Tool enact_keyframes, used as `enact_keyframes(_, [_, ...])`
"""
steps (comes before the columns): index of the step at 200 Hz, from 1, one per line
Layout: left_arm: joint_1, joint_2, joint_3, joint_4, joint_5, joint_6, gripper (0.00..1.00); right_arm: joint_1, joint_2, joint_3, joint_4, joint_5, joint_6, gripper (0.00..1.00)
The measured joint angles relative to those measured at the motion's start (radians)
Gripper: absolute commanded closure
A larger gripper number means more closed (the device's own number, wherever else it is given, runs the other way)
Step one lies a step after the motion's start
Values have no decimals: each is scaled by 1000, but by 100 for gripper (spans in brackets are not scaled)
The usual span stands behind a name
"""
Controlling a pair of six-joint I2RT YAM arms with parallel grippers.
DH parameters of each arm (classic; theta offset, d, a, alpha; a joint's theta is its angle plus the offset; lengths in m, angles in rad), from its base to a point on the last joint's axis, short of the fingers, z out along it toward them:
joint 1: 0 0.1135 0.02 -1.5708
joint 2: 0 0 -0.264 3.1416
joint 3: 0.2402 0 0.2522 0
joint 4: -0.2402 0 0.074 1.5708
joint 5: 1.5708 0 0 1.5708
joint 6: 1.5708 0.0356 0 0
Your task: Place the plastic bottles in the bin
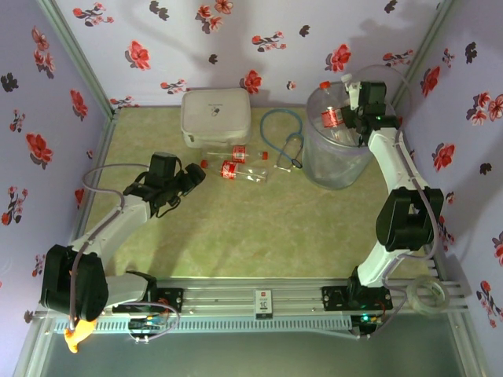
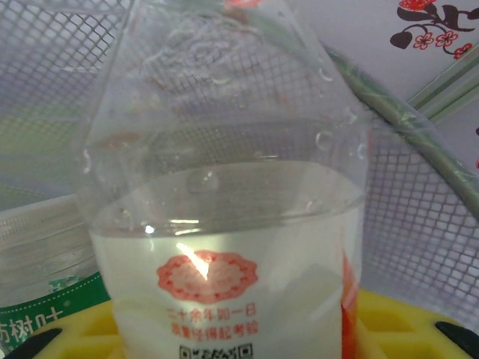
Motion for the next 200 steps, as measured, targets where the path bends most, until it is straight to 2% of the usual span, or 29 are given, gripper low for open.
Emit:
enact_keyframes(6, [0, 0, 0, 0, 0, 0, 9, 0, 0, 0, -2, 0, 0, 49])
enact_keyframes(24, [0, 0, 0, 0, 0, 0, 9, 0, 0, 0, -15, 0, 8, 29])
enact_keyframes(34, [0, 0, 0, 0, 0, 0, 9, 0, 0, 0, -25, -4, 8, 23])
enact_keyframes(87, [0, 0, 0, 1, 1, 0, 9, 0, -3, 119, -145, -38, 16, 10])
enact_keyframes(112, [0, 1, 0, 10, 8, -3, 9, 1, -41, 165, -161, -48, 16, 9])
enact_keyframes(129, [0, 4, 0, 16, 8, -3, 9, 4, -74, 170, -169, -62, 16, 13])
enact_keyframes(170, [0, 14, 0, 19, 15, -3, 9, 7, -62, 212, -169, -92, 15, 33])
enact_keyframes(200, [0, 14, 0, 19, 16, -3, 9, 6, 24, 272, -171, -122, 27, 40])
